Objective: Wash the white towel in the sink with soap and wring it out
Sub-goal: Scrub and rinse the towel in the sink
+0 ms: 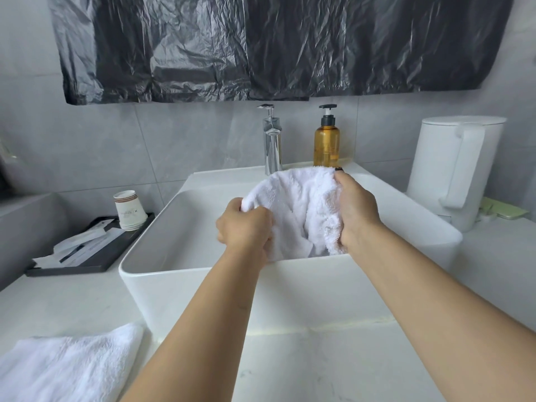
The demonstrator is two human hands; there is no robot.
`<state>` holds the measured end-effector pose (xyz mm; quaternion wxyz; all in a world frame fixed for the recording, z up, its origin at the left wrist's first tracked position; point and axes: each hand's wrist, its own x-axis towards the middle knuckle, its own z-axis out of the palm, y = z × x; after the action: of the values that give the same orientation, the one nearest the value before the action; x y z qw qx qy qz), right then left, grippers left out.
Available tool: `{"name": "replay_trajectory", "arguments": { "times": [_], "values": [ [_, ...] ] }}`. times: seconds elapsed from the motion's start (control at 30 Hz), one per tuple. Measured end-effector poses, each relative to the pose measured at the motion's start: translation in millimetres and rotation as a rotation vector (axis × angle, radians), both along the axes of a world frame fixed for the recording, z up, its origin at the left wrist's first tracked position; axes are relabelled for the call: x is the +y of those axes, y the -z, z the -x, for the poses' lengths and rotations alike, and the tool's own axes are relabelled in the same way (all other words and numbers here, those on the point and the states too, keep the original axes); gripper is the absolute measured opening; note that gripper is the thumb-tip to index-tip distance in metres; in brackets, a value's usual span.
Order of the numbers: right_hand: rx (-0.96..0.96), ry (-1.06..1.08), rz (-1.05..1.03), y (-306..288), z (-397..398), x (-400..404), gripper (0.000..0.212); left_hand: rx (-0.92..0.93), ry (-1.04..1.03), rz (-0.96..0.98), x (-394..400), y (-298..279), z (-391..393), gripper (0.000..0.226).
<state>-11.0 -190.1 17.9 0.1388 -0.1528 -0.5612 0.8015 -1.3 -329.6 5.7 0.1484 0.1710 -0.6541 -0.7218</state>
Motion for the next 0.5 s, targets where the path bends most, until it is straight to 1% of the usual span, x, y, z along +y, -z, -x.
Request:
{"name": "replay_trajectory", "arguments": {
  "times": [0.03, 0.07, 0.1, 0.13, 0.17, 0.2, 0.23, 0.27, 0.33, 0.43, 0.47, 0.5],
  "values": [
    [0.059, 0.015, 0.005, -0.8, -1.8, -1.5, 0.028, 0.027, -0.104, 0.026, 1.4, -0.1, -0.7, 0.023],
    [0.125, 0.027, -0.003, -1.6, -4.7, -3.3, 0.027, 0.044, -0.199, -0.007, 2.6, -1.7, -2.5, 0.032],
    [0.21, 0.036, -0.036, -2.0, -8.4, -5.6, 0.027, 0.052, -0.269, -0.102, 1.4, -4.4, -4.3, 0.041],
    [0.298, 0.04, -0.104, -1.6, -14.0, -7.9, 0.033, 0.039, -0.303, -0.236, -0.4, -9.6, -4.8, 0.047],
    [0.402, 0.031, -0.213, -0.2, -21.5, -10.3, 0.042, -0.01, -0.314, -0.343, -2.9, -11.8, -4.2, 0.054],
    [0.504, 0.006, -0.335, 0.7, -30.8, -12.5, 0.049, -0.083, -0.29, -0.406, -5.5, -13.2, -3.2, 0.059],
    [0.584, -0.04, -0.443, 3.0, -39.0, -13.4, 0.052, -0.148, -0.266, -0.42, -8.8, -11.9, 2.0, 0.058],
    [0.634, -0.103, -0.537, 4.7, -45.7, -12.4, 0.054, -0.18, -0.202, -0.484, -10.0, -11.3, 3.4, 0.051],
    [0.647, -0.236, -0.673, 4.1, -51.0, -5.0, 0.055, -0.162, -0.04, -0.588, -13.7, -14.9, -0.9, 0.029],
    [0.55, -0.338, -0.739, -4.0, -47.4, 4.0, 0.055, -0.161, 0.083, -0.658, -16.7, -14.8, -1.3, 0.021],
    [0.516, -0.351, -0.759, -4.7, -45.9, 4.9, 0.054, -0.185, 0.109, -0.632, -16.9, -13.5, 1.2, 0.025],
    [0.489, -0.374, -0.773, -3.7, -42.7, 4.6, 0.053, -0.19, 0.132, -0.619, -17.5, -13.7, 2.3, 0.035]
  ]
}}
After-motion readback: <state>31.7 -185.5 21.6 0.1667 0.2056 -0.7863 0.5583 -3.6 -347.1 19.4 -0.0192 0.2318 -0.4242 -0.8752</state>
